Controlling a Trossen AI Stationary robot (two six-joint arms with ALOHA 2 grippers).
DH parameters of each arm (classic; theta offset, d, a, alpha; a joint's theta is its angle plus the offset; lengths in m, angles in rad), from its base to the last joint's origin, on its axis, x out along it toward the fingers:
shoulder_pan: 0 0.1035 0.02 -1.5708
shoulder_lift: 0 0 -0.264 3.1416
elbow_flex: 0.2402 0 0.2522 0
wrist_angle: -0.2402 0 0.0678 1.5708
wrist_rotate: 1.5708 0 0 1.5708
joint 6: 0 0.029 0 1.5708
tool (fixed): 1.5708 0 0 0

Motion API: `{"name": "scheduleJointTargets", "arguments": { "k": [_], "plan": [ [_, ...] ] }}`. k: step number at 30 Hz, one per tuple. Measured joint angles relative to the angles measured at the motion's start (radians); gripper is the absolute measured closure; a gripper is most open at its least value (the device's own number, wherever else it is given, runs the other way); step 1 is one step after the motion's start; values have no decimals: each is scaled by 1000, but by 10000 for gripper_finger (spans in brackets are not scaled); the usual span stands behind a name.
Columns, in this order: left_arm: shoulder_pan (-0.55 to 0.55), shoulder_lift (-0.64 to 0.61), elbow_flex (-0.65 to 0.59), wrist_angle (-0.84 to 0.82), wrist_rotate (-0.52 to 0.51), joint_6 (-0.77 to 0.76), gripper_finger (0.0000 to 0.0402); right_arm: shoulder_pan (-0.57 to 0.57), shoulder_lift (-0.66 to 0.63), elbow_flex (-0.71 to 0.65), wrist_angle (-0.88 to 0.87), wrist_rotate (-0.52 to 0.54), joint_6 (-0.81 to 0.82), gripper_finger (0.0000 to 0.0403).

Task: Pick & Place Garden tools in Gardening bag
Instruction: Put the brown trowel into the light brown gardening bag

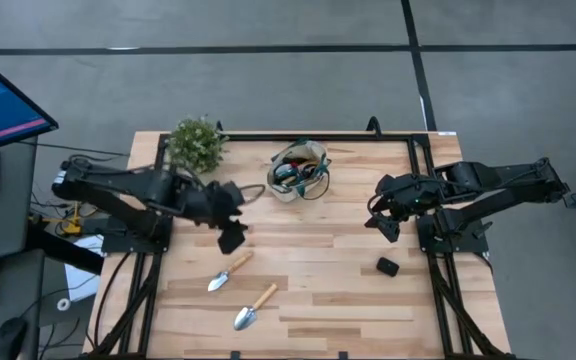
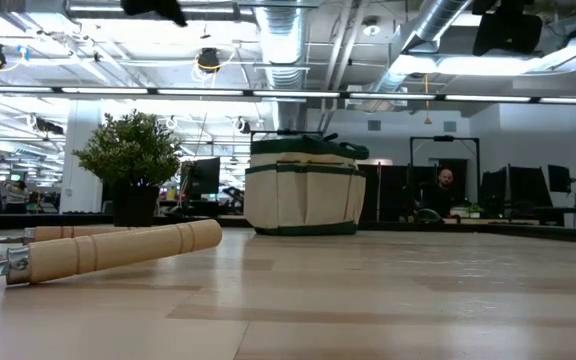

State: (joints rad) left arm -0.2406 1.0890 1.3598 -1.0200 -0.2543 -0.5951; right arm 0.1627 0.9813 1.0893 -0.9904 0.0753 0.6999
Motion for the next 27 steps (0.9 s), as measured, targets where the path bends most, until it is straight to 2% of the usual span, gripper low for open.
{"name": "scheduleJointTargets", "arguments": {
  "k": [6,9,14,20,24,27],
  "plan": [
    [-49,117,-23,-95,-4,-90,193,0,0,0,4,-1,8,147],
    [-54,171,-53,-131,34,-164,193,0,0,0,4,-11,9,147],
    [-54,248,-102,-132,104,-331,193,0,0,0,4,-30,9,147],
    [-54,310,-168,-131,121,-516,193,0,0,0,4,-42,8,147],
    [-56,337,-207,-117,149,-569,193,0,0,0,4,-57,0,147],
    [-72,348,-235,-46,163,-574,193,0,0,0,4,-63,-8,147]
  ]
}}
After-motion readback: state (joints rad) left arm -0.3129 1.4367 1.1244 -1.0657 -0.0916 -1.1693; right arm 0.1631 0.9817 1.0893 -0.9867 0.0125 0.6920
